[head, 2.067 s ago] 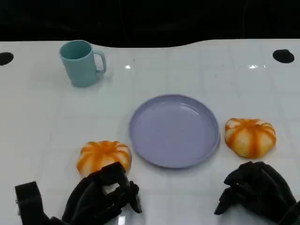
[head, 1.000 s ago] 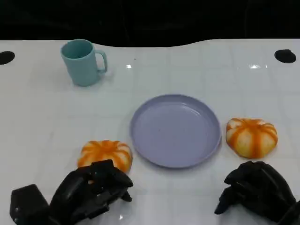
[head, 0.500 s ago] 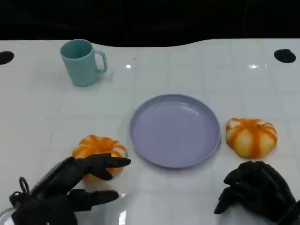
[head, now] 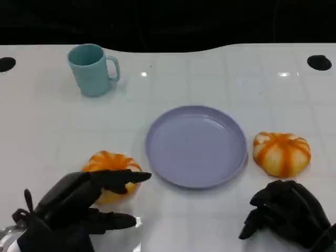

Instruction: Grasp the bread from the table and place it into the plate.

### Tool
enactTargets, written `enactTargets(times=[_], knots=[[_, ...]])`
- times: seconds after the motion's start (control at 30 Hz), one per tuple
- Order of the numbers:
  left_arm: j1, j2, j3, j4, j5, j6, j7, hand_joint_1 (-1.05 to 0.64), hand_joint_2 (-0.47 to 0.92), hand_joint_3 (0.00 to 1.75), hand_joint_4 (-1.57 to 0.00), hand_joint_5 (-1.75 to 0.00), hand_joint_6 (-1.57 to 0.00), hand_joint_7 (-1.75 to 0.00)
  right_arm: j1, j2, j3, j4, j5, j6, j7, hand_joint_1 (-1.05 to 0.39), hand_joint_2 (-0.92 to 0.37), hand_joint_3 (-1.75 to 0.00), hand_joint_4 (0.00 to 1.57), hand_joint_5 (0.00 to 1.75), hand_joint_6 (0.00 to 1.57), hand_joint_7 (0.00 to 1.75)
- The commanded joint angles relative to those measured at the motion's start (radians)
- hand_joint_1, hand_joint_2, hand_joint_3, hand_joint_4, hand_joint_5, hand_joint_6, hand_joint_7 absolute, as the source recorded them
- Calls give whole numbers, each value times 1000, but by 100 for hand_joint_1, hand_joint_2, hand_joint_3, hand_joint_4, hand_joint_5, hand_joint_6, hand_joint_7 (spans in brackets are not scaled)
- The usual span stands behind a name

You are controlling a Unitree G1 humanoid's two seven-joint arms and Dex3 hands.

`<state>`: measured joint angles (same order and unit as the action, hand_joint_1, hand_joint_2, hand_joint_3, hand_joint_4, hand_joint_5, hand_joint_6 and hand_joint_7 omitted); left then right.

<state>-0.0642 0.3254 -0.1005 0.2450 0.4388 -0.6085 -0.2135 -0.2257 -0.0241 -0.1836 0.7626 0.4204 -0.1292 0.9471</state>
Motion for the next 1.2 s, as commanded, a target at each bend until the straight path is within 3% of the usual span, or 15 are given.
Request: enactTargets(times=[0.03, 0.2, 0.3, 0.57, 0.8, 1.2], knots=[[25, 41, -13, -67, 129, 3, 110, -71, 92, 11, -40, -80, -52, -1, 16, -10, 0, 15, -6, 10, -2, -65, -72, 0, 157, 30, 157, 3], [41, 59, -39, -165, 356, 94, 250, -74, 92, 11, -19, -96, -43, 0, 19, -11, 1, 11, -9, 11, -6, -65, -72, 0, 157, 28, 157, 2], [33, 68, -63, -194, 466, 168, 295, -75, 92, 9, -14, -100, -40, 0, 19, -9, 3, 9, -12, 8, -11, -65, -71, 0, 157, 28, 157, 2], [-44, 77, -174, -181, 698, 411, 299, -79, 92, 5, -8, -85, -28, 0, 27, -9, 5, -1, -11, 14, -16, -66, -71, 0, 157, 30, 157, 3], [-157, 71, -262, -5, 707, 501, 280, -80, 92, 4, 0, -98, -22, 0, 33, -11, 7, -7, -12, 8, -9, -66, -72, 0, 157, 30, 157, 3], [-334, 41, -386, 360, 611, 489, 307, -77, 92, 2, 0, -133, -19, -1, 33, -15, 1, -3, -7, 14, -1, -65, -71, 0, 157, 30, 157, 2]])
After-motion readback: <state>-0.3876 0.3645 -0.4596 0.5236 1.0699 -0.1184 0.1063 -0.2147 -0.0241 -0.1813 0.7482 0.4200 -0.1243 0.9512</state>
